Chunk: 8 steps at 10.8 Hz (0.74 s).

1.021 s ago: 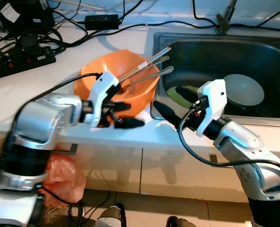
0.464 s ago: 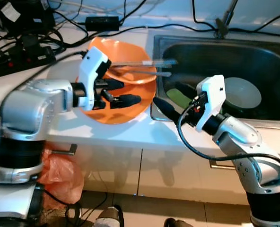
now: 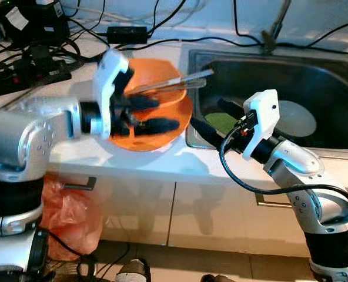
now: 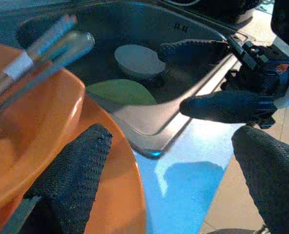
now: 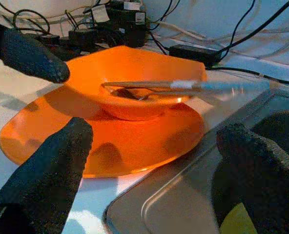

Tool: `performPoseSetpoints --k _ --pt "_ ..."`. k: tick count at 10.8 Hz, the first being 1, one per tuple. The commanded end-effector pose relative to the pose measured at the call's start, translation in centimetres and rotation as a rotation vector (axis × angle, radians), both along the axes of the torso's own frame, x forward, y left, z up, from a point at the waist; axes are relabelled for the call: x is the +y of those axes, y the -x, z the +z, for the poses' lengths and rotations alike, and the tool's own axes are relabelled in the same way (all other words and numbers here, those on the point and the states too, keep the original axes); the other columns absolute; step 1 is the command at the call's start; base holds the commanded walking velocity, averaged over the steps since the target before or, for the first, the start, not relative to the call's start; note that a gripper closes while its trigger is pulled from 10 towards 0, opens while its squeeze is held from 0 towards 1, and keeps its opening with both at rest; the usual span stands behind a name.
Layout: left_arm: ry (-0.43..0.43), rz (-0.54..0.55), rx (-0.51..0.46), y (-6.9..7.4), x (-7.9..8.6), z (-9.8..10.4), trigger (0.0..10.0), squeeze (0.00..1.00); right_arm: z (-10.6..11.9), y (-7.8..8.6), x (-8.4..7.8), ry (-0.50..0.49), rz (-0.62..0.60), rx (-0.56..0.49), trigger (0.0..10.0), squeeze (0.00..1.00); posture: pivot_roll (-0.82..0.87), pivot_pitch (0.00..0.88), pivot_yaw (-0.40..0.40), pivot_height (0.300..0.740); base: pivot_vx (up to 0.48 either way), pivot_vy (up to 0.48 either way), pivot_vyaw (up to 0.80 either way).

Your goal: Kitchen organization

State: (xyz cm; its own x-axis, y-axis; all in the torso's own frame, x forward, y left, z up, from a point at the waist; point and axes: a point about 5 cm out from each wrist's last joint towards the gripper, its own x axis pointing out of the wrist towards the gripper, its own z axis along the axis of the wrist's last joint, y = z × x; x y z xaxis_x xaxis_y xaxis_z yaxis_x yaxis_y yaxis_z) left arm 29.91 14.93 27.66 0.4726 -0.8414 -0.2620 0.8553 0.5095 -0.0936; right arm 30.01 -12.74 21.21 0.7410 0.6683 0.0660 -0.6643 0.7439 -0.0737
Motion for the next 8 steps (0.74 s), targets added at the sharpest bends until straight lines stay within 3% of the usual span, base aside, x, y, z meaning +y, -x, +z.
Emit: performPoseSetpoints --k 1,3,4,8 --pt "0.015 0.0 -0.016 0.3 0.1 0.6 10.0 0.0 0.7 -0.1 0.0 0.005 0.01 -0.033 10.0 0.0 0.11 0.071 -0.024 0.74 0.0 0.0 0.0" --pt "0.072 0.074 -0.068 -0.5 -0.4 0.7 10.0 0.0 0.8 -0.3 0.0 0.005 0.007 -0.039 10.0 0.0 0.11 0.06 -0.03 0.74 0.0 0.0 0.0" --pt "0.123 0.205 -0.114 -1.7 -0.8 0.0 10.0 0.0 0.8 -0.4 0.2 -0.011 -0.004 -0.041 10.0 0.0 0.11 0.056 -0.031 0.74 0.0 0.0 0.0" --pt "0.244 0.495 -0.208 -3.5 -2.9 -3.0 10.0 0.0 1.1 -1.0 0.7 -0.14 -0.127 -0.041 10.0 0.0 0.09 0.037 -0.04 0.74 0.0 0.0 0.0"
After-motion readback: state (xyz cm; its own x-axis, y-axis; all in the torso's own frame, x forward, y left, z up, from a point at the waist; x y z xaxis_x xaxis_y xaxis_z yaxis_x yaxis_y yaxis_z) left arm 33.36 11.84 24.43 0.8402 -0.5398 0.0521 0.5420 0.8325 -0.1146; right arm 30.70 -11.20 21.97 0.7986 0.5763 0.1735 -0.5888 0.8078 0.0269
